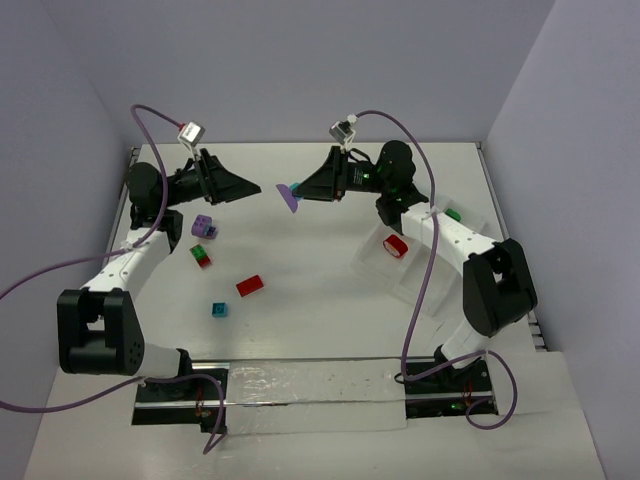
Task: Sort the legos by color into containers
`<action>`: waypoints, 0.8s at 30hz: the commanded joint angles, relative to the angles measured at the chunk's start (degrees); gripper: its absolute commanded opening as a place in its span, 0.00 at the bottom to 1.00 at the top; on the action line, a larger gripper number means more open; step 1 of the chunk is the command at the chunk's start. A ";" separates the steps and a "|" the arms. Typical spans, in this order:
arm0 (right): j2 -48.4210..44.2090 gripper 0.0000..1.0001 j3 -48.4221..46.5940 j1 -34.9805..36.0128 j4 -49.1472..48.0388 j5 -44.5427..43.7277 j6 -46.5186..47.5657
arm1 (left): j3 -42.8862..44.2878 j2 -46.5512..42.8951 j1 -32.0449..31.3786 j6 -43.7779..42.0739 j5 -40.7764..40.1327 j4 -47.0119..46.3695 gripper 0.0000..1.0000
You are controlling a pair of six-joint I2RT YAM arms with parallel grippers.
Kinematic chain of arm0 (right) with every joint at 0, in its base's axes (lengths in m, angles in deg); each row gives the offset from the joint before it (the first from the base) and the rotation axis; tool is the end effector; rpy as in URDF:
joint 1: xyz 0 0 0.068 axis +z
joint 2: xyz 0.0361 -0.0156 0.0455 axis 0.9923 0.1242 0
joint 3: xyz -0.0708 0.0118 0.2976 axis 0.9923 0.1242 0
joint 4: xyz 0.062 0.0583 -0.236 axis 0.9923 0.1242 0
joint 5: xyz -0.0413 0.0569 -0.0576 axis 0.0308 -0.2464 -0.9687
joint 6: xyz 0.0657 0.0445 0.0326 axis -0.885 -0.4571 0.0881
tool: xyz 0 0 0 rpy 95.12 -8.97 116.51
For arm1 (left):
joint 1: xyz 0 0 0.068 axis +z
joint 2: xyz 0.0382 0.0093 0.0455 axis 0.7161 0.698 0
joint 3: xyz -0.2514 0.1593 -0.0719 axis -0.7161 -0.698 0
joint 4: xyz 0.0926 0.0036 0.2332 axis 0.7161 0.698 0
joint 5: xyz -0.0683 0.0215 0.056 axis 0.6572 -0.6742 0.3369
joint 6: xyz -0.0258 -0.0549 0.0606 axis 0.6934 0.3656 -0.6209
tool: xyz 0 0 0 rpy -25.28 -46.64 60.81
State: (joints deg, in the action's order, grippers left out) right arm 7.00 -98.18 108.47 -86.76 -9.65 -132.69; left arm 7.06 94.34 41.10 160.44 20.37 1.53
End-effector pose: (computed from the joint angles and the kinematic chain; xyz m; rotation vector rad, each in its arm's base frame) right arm 0.3168 0.2241 0.3900 -0.4887 1.7484 1.9030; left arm 0.2937 -0.0947 0.3928 0.3115 1.7071 -1.7822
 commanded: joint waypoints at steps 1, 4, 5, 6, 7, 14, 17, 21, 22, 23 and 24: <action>0.61 0.00 -0.49 -0.21 -3.82 2.04 -0.83 | 2.38 0.13 -1.61 1.92 2.70 -6.41 0.93; 0.90 0.00 -0.70 -0.12 -3.79 2.25 -0.74 | 4.25 0.68 -3.55 -0.35 2.14 -2.08 0.89; 1.00 0.00 -0.70 -0.04 -3.79 2.38 -0.72 | 4.95 0.98 -4.32 -1.50 1.90 -0.34 0.88; 1.04 0.00 -0.70 -0.08 -3.79 2.34 -0.64 | 5.47 1.22 -4.95 -2.54 1.55 1.13 0.87; 1.07 0.00 -0.70 -0.11 -3.79 2.31 -0.57 | 5.97 1.46 -5.58 -3.52 1.20 2.52 0.85; 0.98 0.00 -0.52 -0.20 -3.53 2.48 -0.31 | 7.94 2.67 -7.46 -3.69 0.58 2.97 0.80; 0.90 0.00 -0.39 -0.07 -3.26 2.61 -0.13 | 8.34 2.77 -8.07 -5.02 0.37 5.04 0.80; 0.90 0.00 -0.26 -0.05 -3.09 2.69 0.05 | 8.22 2.71 -8.45 -5.17 0.00 5.36 0.76; 0.90 0.00 -0.26 0.04 -3.09 2.74 0.05 | 8.17 2.76 -8.54 -5.12 -0.10 5.36 0.74; 0.86 0.00 -0.31 0.11 -3.04 2.79 0.14 | 8.16 2.72 -8.60 -5.11 -0.11 5.41 0.71; 0.80 0.00 -0.36 0.19 -2.97 2.85 0.24 | 8.16 2.69 -8.66 -5.11 -0.11 5.49 0.68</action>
State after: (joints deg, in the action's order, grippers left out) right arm 7.94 -98.18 108.47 -87.40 -7.79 -133.06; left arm 12.88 97.14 32.99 156.69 20.73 7.34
